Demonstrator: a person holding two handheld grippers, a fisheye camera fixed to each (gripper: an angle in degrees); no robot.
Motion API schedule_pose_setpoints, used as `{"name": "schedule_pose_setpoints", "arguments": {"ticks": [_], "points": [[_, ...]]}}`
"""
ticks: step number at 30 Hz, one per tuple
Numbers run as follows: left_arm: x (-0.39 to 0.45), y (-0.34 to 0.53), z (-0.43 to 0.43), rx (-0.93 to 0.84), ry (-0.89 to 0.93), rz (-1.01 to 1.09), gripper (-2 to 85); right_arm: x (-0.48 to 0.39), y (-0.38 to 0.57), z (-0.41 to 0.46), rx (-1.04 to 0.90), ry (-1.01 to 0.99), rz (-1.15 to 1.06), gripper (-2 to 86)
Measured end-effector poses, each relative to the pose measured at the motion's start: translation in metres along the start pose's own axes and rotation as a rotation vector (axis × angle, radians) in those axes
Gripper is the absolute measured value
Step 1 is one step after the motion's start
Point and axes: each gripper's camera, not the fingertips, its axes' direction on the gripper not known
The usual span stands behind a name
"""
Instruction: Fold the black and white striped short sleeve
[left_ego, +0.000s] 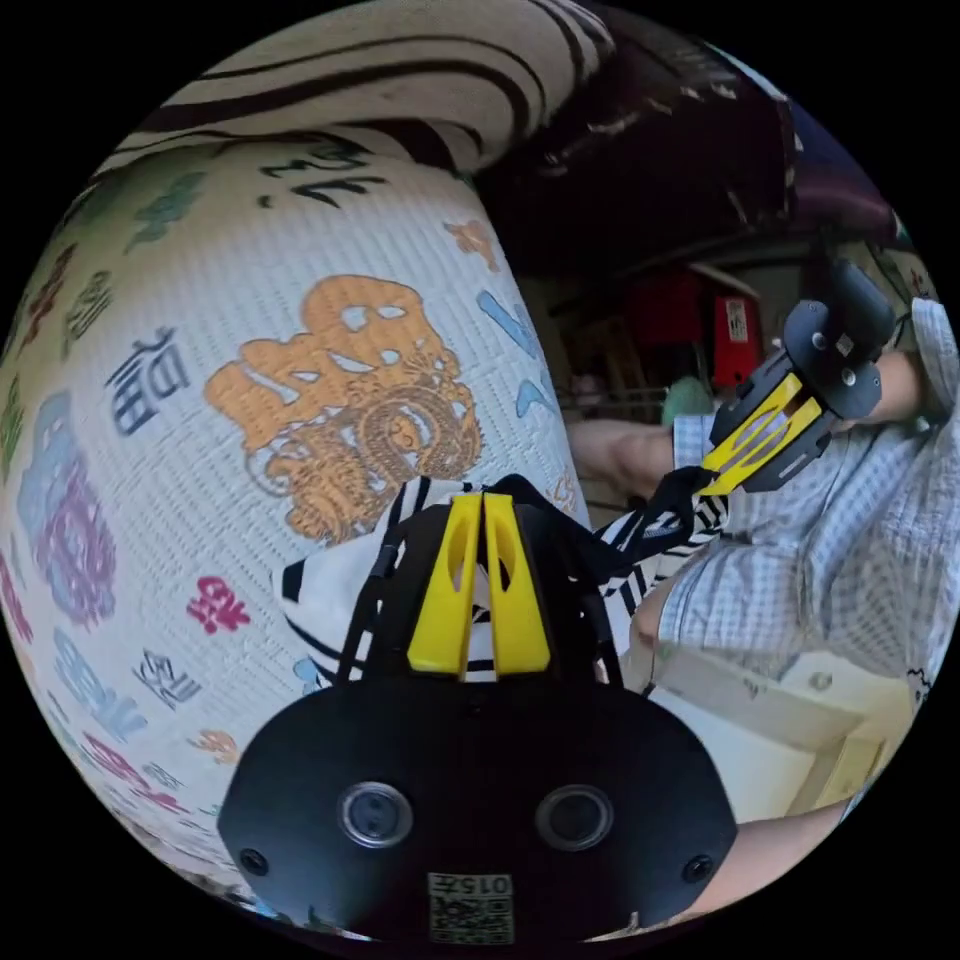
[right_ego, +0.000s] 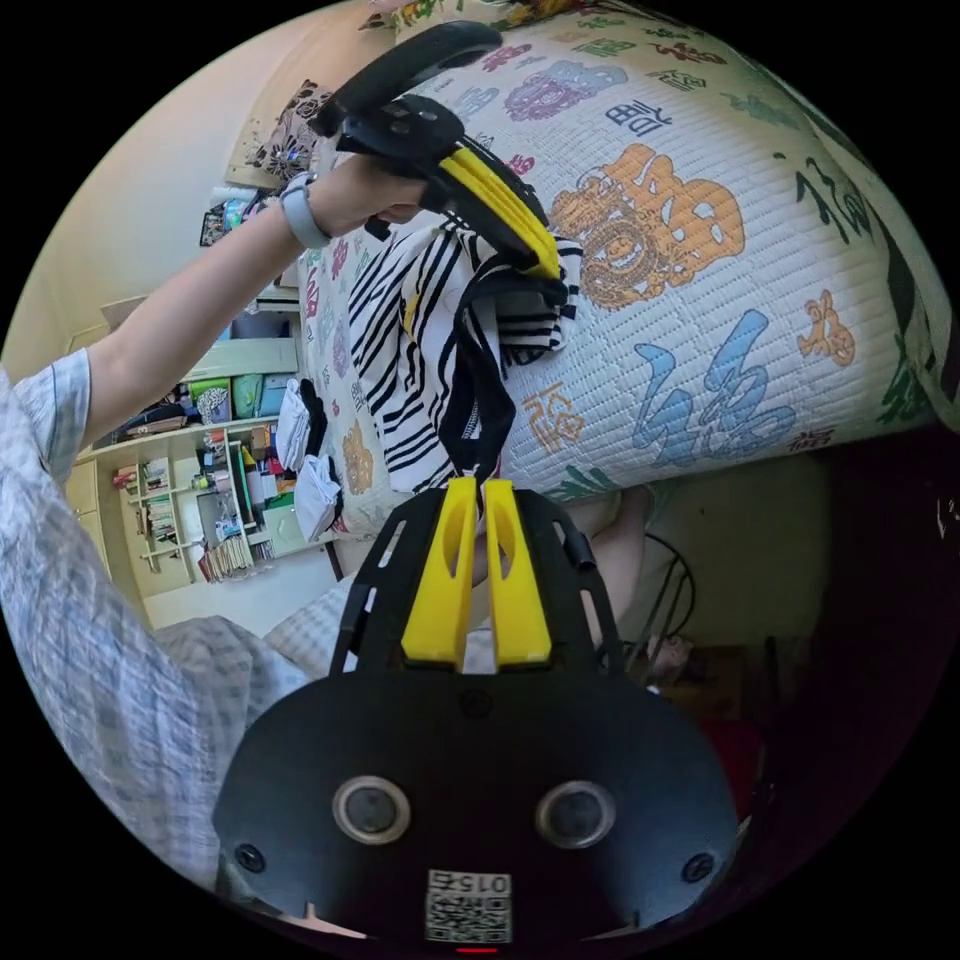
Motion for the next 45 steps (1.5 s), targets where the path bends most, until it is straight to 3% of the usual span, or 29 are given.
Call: {"name": "schedule_pose_setpoints", "arguments": {"ticks": [5,7,10,18,21,24,26,29,31,37,42,45], "points": [[0.019,0.155,-0.114,0.523,0.020,-0.318,-0.8,-0.013,0.048,0.028,0.069,0.054,-0.025,0.1],[0.057,0.259,-0.161,0.790,-0.016,-0.443,-0.8,-0.026,0.080,0.042,0.135,0.077,-0.017,0.1],[0.124,0.382,-0.195,1.031,-0.066,-0.541,-0.8,-0.053,0.127,0.055,0.262,0.094,-0.029,0.1],[0.337,0.608,-0.246,1.467,-0.117,-0.600,-0.9,-0.183,0.259,0.091,0.515,0.217,-0.224,0.1],[0.410,0.670,-0.283,1.596,-0.144,-0.536,-0.9,-0.245,0.318,0.107,0.576,0.306,-0.333,0.2],[0.477,0.736,-0.323,1.840,-0.156,-0.410,-0.8,-0.296,0.378,0.122,0.645,0.383,-0.373,0.2],[0.508,0.763,-0.349,1.840,-0.216,-0.411,-0.5,-0.322,0.414,0.131,0.702,0.369,-0.449,0.1],[0.529,0.760,-0.373,1.545,-0.295,-0.477,1.3,-0.366,0.459,0.156,0.735,0.393,-0.572,0.0],[0.537,0.729,-0.368,1.341,-0.303,-0.506,10.2,-0.391,0.489,0.182,0.734,0.424,-0.638,0.1],[0.559,0.660,-0.342,1.076,-0.276,-0.489,15.6,-0.422,0.562,0.229,0.758,0.386,-0.666,0.1],[0.601,0.633,-0.372,1.051,-0.277,-0.376,15.0,-0.443,0.616,0.258,0.781,0.437,-0.641,0.0],[0.655,0.628,-0.396,1.160,-0.357,-0.203,12.5,-0.453,0.646,0.272,0.816,0.456,-0.616,0.0]]}}
